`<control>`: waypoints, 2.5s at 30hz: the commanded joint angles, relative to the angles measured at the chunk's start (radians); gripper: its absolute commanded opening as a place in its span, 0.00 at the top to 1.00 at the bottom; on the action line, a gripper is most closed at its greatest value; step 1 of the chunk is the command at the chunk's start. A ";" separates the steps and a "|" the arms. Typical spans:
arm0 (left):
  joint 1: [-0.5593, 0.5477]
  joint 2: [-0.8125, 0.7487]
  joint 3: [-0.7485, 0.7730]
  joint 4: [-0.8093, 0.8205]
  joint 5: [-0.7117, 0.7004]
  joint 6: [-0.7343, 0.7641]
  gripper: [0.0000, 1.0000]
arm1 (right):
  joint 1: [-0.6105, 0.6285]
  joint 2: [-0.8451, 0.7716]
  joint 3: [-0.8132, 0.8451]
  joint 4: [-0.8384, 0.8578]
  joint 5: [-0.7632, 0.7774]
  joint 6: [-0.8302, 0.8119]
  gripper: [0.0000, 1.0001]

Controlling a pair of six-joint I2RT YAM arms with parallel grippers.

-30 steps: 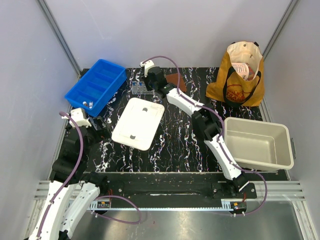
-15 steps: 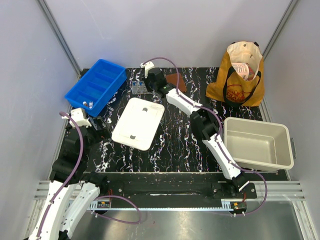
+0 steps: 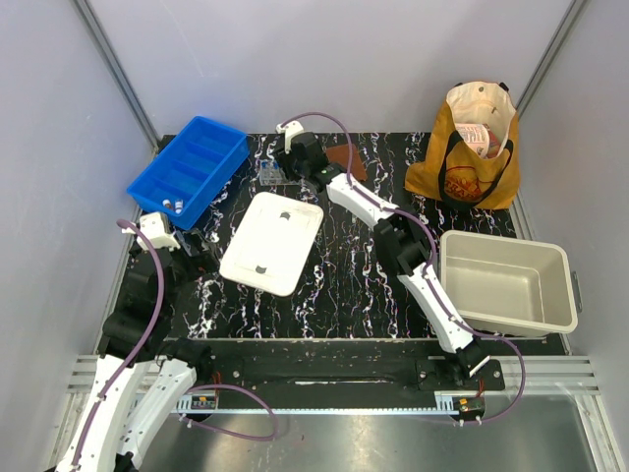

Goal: Organize the chemistry lab equipment

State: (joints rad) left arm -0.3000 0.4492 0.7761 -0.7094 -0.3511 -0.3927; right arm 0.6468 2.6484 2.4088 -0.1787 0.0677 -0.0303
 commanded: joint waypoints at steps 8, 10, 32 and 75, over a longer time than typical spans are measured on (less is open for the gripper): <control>-0.004 0.013 0.014 0.034 -0.043 -0.011 0.01 | -0.007 -0.201 0.063 -0.120 -0.002 0.018 0.30; -0.004 0.011 0.009 0.037 -0.054 -0.020 0.01 | -0.007 -0.269 0.021 -0.152 -0.008 0.050 0.30; 0.378 0.646 0.265 -0.062 0.038 -0.048 0.12 | -0.004 -1.194 -1.186 0.065 -0.192 0.478 0.03; 0.469 1.145 0.157 0.245 0.103 -0.184 0.64 | -0.003 -1.386 -1.243 0.024 -0.235 0.354 0.07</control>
State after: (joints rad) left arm 0.1772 1.5715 0.8967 -0.5045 -0.2123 -0.5591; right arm 0.6441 1.2999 1.1706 -0.1841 -0.1936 0.3466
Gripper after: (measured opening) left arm 0.364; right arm 0.928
